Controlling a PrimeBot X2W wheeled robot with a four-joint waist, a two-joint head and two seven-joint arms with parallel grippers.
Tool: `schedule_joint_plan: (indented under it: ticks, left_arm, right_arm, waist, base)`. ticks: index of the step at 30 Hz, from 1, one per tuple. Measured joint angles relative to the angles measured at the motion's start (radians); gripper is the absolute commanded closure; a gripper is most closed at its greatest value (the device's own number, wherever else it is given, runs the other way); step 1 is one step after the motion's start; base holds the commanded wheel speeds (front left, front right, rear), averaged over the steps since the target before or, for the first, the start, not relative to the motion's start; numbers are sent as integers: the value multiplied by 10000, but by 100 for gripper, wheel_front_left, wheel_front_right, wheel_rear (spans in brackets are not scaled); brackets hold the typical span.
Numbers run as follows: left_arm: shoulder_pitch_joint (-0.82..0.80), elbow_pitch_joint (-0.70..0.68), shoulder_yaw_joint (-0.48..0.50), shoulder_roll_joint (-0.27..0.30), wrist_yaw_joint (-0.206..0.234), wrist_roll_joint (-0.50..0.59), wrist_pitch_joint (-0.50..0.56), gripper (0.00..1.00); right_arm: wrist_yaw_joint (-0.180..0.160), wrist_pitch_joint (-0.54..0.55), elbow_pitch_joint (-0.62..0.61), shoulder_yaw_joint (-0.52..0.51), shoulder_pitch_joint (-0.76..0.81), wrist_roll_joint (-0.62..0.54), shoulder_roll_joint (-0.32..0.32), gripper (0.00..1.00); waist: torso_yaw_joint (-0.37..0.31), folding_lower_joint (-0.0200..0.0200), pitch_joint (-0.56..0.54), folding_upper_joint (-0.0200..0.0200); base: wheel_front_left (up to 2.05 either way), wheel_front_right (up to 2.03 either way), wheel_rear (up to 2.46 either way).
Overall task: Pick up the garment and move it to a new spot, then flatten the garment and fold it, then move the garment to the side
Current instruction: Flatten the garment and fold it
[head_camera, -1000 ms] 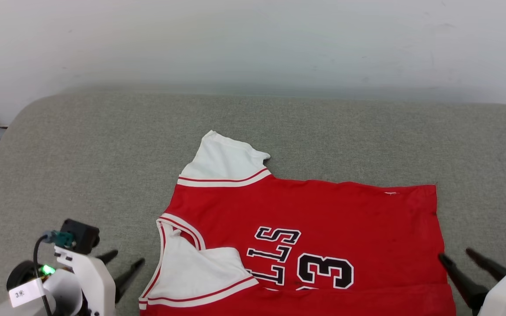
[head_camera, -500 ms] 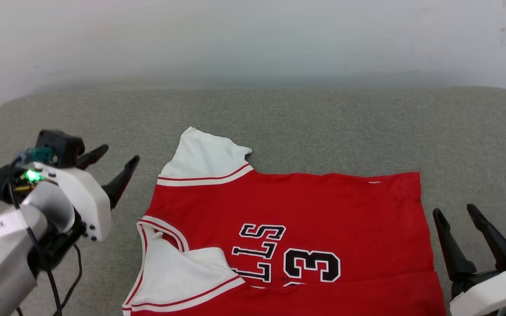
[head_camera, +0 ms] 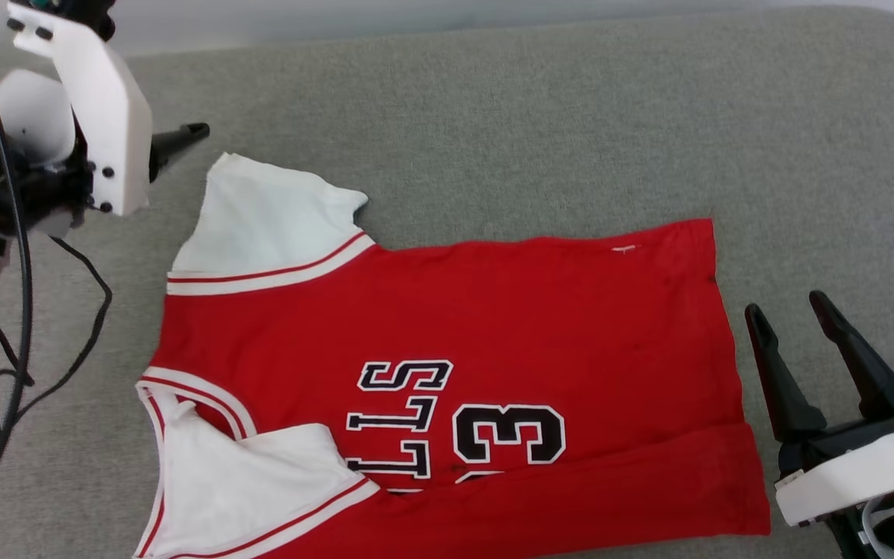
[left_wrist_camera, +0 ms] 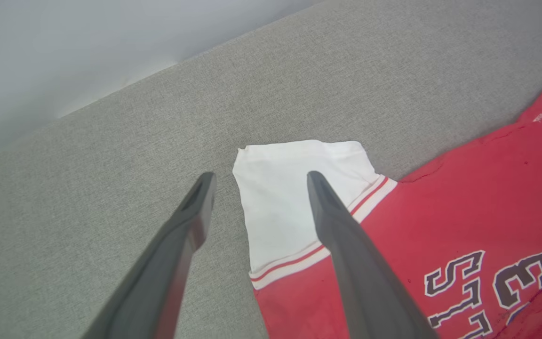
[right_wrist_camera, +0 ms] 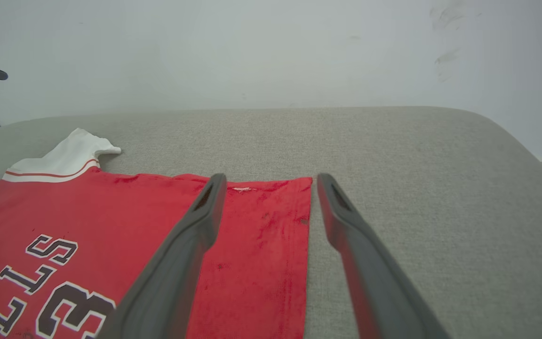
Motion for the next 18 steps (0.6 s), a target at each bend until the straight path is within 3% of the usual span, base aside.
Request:
schedule_joint_plan:
  ticks: [8,18]
  left_arm:
    - [-1294,671,-374,-274,123,238,1639,0]
    - [-1335,1574,-794,-299,15,625,1827,0]
  right_arm:
    - [0,-151,-125,111,-515,0,-75,0]
    - [0,-272,-221,142,-849,2,-115,0]
  waist:
    - [-403,0,1259,0]
    - [-781,0,2363,0]
  base:
    - [0,0,0]
    - [0,0,0]
